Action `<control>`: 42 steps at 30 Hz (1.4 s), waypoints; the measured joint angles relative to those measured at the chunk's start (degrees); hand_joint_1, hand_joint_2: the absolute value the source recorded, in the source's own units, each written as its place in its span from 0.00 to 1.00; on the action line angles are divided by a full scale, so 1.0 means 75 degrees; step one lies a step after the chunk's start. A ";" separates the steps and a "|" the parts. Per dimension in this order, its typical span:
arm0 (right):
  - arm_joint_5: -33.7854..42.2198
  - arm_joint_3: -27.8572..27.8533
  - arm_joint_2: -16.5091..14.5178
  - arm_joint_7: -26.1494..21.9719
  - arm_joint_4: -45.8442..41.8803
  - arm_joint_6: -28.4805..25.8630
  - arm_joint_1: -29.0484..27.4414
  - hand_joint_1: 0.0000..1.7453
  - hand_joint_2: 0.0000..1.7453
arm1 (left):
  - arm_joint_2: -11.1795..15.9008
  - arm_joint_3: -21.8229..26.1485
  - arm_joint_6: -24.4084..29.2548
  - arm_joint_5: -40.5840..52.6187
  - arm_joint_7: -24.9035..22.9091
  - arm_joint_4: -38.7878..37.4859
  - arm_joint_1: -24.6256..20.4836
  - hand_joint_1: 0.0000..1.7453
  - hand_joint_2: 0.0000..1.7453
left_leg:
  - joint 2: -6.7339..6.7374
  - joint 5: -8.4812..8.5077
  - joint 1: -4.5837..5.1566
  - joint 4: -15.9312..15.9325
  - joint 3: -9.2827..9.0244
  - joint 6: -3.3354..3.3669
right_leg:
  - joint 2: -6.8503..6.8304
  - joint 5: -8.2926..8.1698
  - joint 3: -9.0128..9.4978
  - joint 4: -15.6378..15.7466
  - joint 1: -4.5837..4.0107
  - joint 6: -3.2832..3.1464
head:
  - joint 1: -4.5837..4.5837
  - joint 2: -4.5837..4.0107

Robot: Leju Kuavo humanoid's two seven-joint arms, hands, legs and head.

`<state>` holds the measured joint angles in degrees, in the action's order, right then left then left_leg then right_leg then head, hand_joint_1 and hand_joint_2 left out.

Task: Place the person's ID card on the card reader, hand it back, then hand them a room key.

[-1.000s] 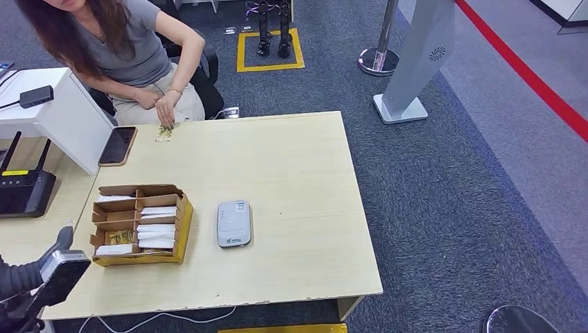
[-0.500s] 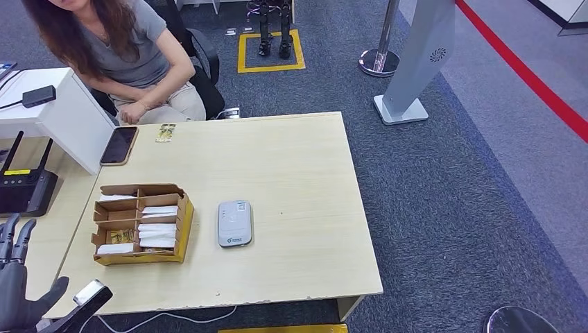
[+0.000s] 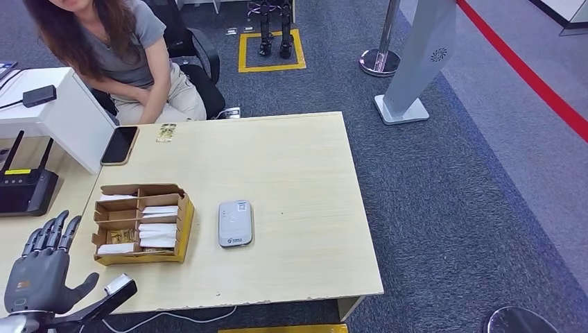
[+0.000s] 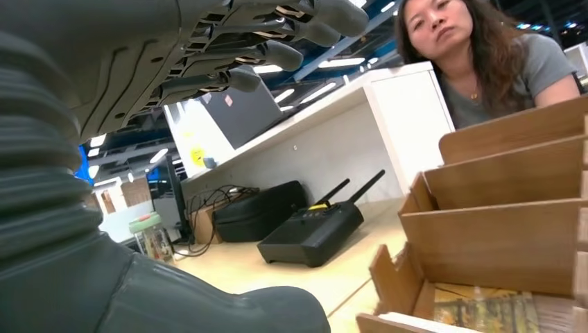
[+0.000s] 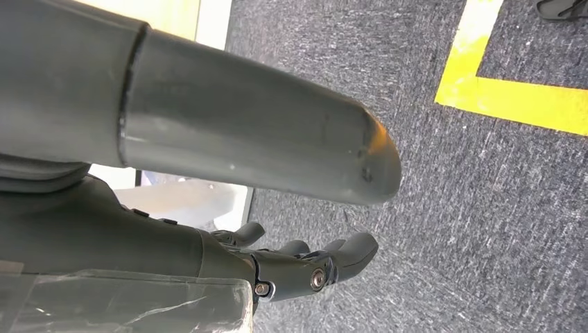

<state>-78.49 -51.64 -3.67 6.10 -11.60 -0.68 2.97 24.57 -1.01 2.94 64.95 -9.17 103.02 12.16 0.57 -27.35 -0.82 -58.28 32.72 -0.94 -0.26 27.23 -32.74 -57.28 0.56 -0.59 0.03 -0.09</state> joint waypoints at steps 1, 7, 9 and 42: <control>-0.0019 0.0001 0.0000 -0.0008 -0.0001 0.0000 0.0003 0.00 0.00 | -0.0004 -0.0102 -0.0008 -0.0009 0.0023 -0.0099 -0.0109 0.00 1.00 | -0.0003 0.0000 0.0000 0.0000 0.0000 0.0000 | -0.0003 0.0000 0.0001 0.0000 0.0000 0.0000 | 0.0000 0.0000; -0.0039 0.0001 0.0000 -0.0030 -0.0001 0.0003 0.0007 0.00 0.00 | -0.0012 -0.0681 -0.0058 -0.0078 0.0106 -0.0560 -0.0636 0.00 1.00 | -0.0001 0.0002 -0.0001 0.0000 -0.0002 0.0001 | -0.0004 -0.0001 0.0004 0.0000 0.0000 -0.0001 | 0.0000 0.0002; -0.0045 0.0001 -0.0001 -0.0032 -0.0001 0.0005 0.0009 0.00 0.00 | -0.0014 -0.0796 -0.0066 -0.0100 0.0118 -0.0648 -0.0761 0.00 1.00 | -0.0002 0.0003 0.0000 0.0000 -0.0002 0.0002 | -0.0004 -0.0001 0.0004 0.0000 0.0000 -0.0001 | -0.0001 0.0002; -0.0173 -0.0001 -0.0003 -0.0056 -0.0001 0.0000 0.0011 0.00 0.00 | -0.0020 -0.1557 -0.0066 -0.0341 0.0218 -0.1205 -0.1060 0.00 1.00 | 0.0000 0.0002 0.0000 0.0000 -0.0002 0.0003 | -0.0001 -0.0001 0.0004 0.0000 0.0000 -0.0001 | -0.0001 0.0001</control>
<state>-79.79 -51.65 -3.69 5.68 -11.61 -0.68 3.05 24.41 -12.68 2.45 62.40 -7.54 93.98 4.21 0.57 -27.33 -0.82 -58.29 32.70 -0.92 -0.26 27.22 -32.71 -57.28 0.56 -0.60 0.02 -0.08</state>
